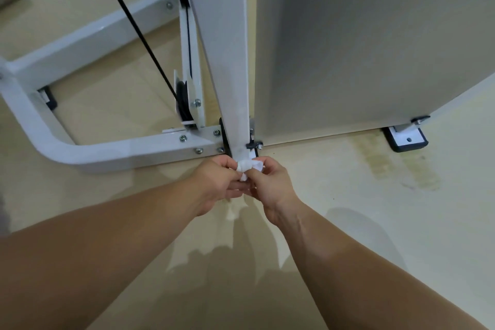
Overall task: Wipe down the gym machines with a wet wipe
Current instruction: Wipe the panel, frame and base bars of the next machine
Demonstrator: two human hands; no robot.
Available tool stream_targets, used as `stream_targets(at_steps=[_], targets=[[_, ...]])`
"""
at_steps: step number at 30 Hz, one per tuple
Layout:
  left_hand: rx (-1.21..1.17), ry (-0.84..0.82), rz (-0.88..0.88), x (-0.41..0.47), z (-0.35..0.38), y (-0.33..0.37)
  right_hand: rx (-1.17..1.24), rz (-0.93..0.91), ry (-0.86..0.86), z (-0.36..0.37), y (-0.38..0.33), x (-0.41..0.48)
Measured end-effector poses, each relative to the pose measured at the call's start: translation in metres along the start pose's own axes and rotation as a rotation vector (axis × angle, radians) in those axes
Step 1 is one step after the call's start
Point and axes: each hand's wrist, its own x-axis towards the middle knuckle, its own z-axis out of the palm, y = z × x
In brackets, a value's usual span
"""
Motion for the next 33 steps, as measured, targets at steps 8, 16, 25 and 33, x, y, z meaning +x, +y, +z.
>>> stream_targets(at_steps=[8,16,25,33], targets=[[0.051,0.109,0.245,-0.015,-0.02,0.008,0.322,0.183,0.339,0.043,-0.01,0.034],[-0.088,0.033,0.335,-0.027,-0.041,0.027,0.855,0.073,0.186,0.066,-0.042,0.008],[-0.072,-0.056,0.424,-0.043,-0.037,0.046,0.835,0.01,0.165,0.07,-0.053,-0.005],[-0.244,0.13,0.433,-0.058,-0.04,0.072,0.315,-0.411,0.24,0.072,-0.097,-0.041]])
